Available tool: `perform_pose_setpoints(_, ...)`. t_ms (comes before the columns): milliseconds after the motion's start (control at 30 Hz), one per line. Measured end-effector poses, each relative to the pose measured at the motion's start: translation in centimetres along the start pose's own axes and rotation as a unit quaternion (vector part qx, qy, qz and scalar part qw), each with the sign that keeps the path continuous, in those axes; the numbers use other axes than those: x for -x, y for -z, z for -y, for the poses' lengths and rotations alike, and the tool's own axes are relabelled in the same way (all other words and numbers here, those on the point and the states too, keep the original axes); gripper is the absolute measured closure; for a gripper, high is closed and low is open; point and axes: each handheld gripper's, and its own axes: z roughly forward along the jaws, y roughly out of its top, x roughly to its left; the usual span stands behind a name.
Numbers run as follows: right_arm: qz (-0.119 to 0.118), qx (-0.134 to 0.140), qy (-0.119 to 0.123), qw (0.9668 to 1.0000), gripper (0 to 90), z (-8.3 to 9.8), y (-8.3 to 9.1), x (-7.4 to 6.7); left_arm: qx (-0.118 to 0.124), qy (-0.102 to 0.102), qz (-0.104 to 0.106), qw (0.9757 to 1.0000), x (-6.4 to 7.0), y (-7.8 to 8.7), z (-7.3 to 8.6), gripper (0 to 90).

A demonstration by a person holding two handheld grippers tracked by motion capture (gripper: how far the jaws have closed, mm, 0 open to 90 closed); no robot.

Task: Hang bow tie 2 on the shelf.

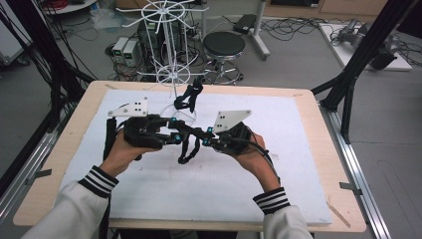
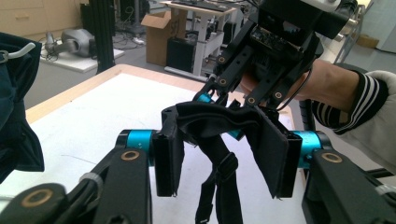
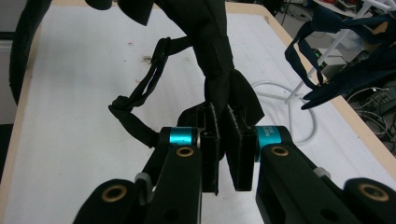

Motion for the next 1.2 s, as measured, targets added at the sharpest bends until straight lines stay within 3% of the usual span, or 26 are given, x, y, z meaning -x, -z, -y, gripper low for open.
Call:
perform_pose_setpoints(133, -0.001, 0.003, 0.009, 1.0000, 84.9, -0.01, -0.04, 0.03, 0.005, 0.008, 0.001, 1.0000, 0.00, -0.15, -0.05, 52.2)
perform_pose_setpoints(267, 0.000, -0.003, 0.010, 0.9999, 84.9, 0.01, -0.09, -0.04, -0.002, 0.003, 0.003, 1.0000, 0.00, -0.34, -0.28, 47.3)
perform_pose_setpoints(967, -0.018, -0.006, 0.021, 0.9996, 84.9, -0.20, -0.59, -0.46, -0.004, -0.019, -0.010, 0.9998, 0.42, -0.06, -0.59, 77.6)
perform_pose_setpoints(1200, -0.023, -0.008, 0.020, 0.9995, 83.9, -0.26, -0.87, -0.64, -0.011, -0.025, -0.025, 0.9993, 0.67, 0.13, -0.61, 80.6)
